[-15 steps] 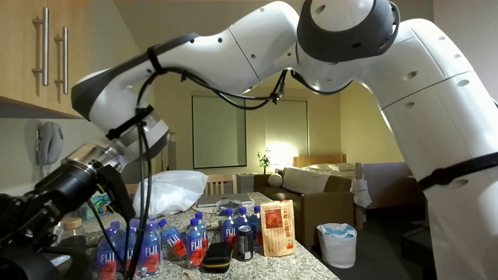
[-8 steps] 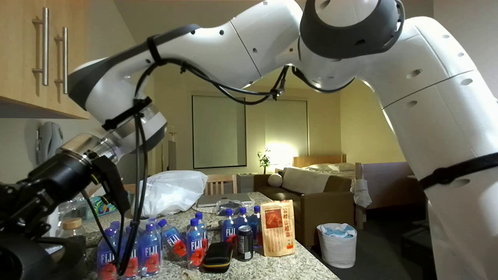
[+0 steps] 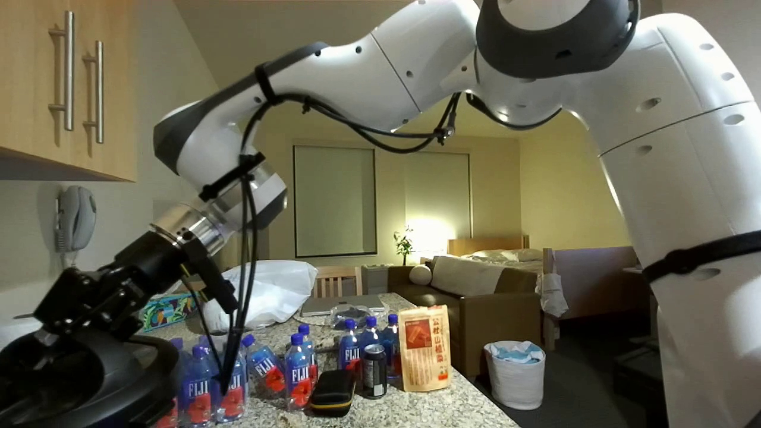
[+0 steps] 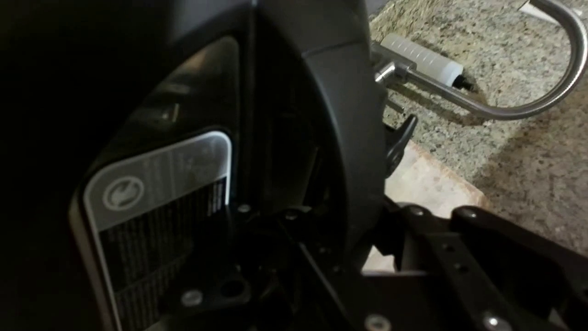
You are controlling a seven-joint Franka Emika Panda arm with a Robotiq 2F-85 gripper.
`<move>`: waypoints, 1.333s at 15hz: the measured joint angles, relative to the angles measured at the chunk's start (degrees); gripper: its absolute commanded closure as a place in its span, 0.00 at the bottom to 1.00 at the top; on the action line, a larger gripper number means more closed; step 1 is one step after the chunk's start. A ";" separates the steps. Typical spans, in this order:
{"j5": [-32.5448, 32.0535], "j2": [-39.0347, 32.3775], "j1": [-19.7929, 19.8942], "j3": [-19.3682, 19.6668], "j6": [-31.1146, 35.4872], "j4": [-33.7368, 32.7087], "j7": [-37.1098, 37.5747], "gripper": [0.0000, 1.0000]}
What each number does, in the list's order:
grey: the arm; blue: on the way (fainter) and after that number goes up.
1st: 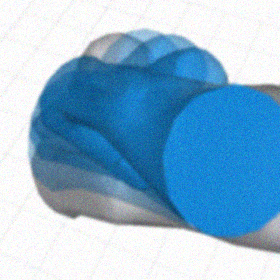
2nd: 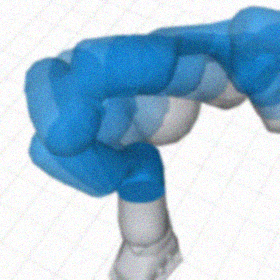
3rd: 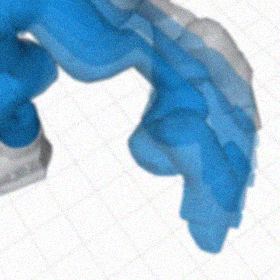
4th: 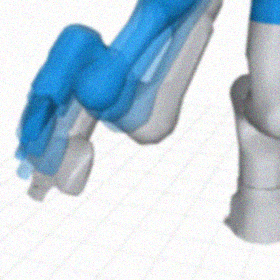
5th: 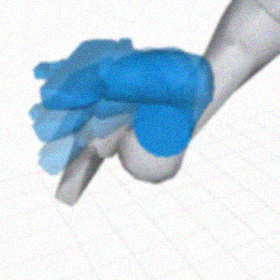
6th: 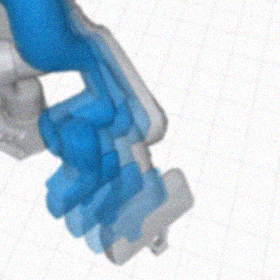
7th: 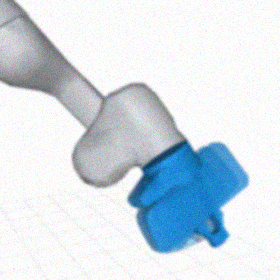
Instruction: Remove the lid from the cooker
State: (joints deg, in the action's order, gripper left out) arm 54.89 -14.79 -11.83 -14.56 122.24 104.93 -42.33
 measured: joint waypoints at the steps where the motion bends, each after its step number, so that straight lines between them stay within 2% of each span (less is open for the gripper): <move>1: 1.43 1.57 0.72 0.39 0.73 1.80 -0.18 0.99; 7: 10.84 12.08 3.69 4.09 1.63 14.05 -3.75 0.99; 12: 17.12 16.97 5.45 8.36 2.28 24.34 -8.60 0.99; 16: 17.65 18.89 6.78 10.72 5.01 29.40 -9.63 0.99; 20: 16.22 20.48 7.21 11.26 7.12 30.30 -9.63 0.95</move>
State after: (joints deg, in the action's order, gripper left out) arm 71.10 5.69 -4.61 -3.31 129.36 135.24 -51.96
